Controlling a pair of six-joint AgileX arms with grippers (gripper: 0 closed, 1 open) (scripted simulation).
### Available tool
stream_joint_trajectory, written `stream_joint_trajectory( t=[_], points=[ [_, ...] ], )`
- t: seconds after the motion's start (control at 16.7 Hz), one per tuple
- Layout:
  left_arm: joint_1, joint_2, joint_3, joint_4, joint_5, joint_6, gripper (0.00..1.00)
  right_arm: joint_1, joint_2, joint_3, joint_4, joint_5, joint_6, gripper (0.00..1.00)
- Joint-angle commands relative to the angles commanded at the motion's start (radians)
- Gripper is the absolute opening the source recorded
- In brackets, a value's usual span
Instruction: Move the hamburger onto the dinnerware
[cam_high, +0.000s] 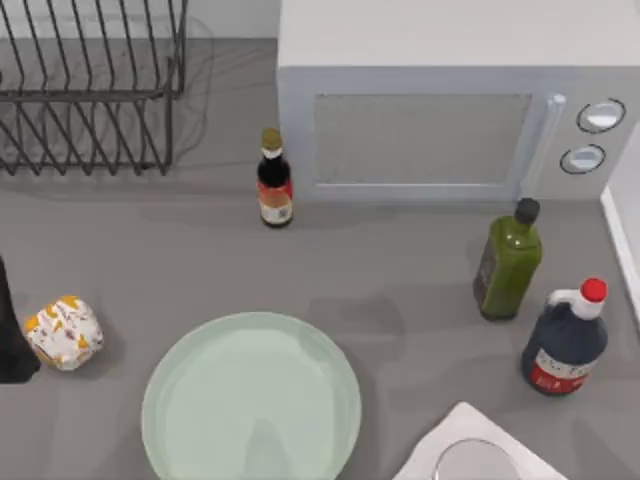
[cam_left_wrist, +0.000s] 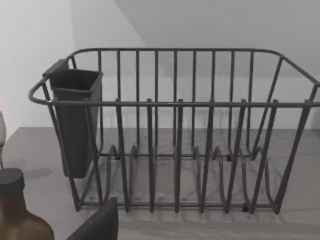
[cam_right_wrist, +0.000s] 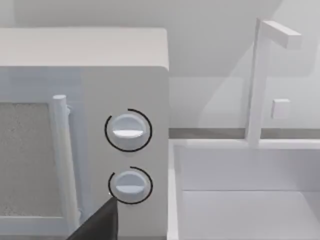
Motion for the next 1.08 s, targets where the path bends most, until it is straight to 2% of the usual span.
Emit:
stream_joint_trajectory(
  t=[0.24,0.48,1.08],
  points=[
    [-0.002,0.032,0.028,-0.023,0.000,0.017,1.00,0.000,0.000,0.000,0.000,0.000,0.000,1.00],
    [-0.017,0.221,0.175,-0.143,0.001,0.109,1.00,0.000,0.000,0.000,0.000,0.000,0.000,1.00],
    [-0.075,1.177,0.742,-0.658,0.005,0.476,1.00,0.000,0.000,0.000,0.000,0.000,0.000,1.00]
  ],
)
